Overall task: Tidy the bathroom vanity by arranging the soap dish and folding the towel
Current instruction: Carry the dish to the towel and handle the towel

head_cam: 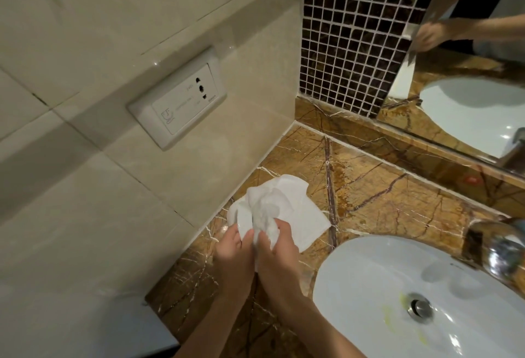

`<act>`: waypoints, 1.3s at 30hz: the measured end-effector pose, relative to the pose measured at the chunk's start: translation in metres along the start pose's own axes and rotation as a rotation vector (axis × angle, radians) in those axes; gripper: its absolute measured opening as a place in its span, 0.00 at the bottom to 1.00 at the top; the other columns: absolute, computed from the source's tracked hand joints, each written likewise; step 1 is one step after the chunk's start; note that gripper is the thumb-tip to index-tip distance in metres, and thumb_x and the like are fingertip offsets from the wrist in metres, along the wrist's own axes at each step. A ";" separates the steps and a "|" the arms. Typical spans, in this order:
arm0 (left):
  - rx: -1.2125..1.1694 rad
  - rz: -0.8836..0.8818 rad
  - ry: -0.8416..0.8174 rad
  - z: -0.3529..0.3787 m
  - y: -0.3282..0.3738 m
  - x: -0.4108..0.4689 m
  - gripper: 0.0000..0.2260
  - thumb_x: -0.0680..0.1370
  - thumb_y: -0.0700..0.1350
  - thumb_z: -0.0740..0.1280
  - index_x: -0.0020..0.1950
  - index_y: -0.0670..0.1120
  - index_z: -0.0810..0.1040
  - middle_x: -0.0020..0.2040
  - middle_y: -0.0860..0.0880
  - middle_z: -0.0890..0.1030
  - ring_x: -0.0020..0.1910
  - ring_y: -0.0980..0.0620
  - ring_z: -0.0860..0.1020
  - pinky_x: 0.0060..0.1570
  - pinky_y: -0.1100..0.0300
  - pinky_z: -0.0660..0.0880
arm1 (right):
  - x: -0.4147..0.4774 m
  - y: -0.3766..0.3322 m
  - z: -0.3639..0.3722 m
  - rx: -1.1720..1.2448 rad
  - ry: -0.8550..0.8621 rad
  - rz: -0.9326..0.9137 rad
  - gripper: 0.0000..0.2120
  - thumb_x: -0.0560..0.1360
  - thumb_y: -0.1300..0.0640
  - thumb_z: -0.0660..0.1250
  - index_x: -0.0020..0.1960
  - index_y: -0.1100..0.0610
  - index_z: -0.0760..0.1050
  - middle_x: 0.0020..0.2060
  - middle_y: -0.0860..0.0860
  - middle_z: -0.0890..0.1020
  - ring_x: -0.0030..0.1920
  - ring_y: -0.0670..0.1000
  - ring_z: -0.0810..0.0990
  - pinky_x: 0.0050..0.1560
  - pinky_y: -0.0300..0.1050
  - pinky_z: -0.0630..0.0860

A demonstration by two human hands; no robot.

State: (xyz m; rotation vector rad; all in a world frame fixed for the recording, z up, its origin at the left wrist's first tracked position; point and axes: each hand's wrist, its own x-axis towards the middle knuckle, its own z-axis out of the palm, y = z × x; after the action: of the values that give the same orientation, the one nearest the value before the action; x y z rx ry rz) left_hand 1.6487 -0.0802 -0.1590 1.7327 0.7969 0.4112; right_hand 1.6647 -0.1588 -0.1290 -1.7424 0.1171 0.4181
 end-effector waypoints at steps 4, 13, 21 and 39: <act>0.237 0.321 -0.074 -0.007 -0.007 -0.003 0.07 0.77 0.38 0.67 0.40 0.41 0.80 0.27 0.47 0.78 0.25 0.51 0.73 0.27 0.56 0.75 | 0.011 -0.011 -0.008 -0.066 0.046 0.053 0.20 0.76 0.50 0.61 0.67 0.46 0.64 0.48 0.45 0.76 0.48 0.46 0.76 0.51 0.45 0.74; 0.543 0.722 -0.209 -0.022 -0.024 -0.007 0.17 0.68 0.34 0.75 0.57 0.37 0.81 0.29 0.49 0.81 0.25 0.58 0.74 0.24 0.64 0.76 | 0.041 -0.027 -0.029 -0.168 0.018 0.073 0.17 0.79 0.55 0.58 0.67 0.51 0.64 0.56 0.57 0.78 0.57 0.60 0.76 0.55 0.53 0.74; 0.431 0.393 -0.128 -0.011 -0.006 -0.004 0.06 0.76 0.39 0.67 0.42 0.41 0.82 0.30 0.47 0.82 0.26 0.52 0.76 0.24 0.61 0.73 | 0.027 -0.001 -0.017 -0.198 -0.089 0.135 0.23 0.77 0.55 0.56 0.71 0.48 0.58 0.55 0.52 0.74 0.47 0.50 0.72 0.44 0.44 0.68; 0.310 0.416 -0.228 -0.018 0.005 -0.009 0.13 0.76 0.45 0.68 0.33 0.42 0.79 0.26 0.59 0.74 0.27 0.61 0.76 0.24 0.74 0.67 | 0.019 0.015 -0.018 -0.231 -0.071 0.082 0.20 0.78 0.54 0.55 0.68 0.44 0.59 0.50 0.49 0.73 0.44 0.46 0.73 0.40 0.42 0.69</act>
State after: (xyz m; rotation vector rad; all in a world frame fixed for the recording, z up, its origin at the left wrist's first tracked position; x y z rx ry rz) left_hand 1.6327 -0.0740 -0.1478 2.1997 0.3425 0.3702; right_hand 1.6813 -0.1770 -0.1463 -1.9520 0.0917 0.5715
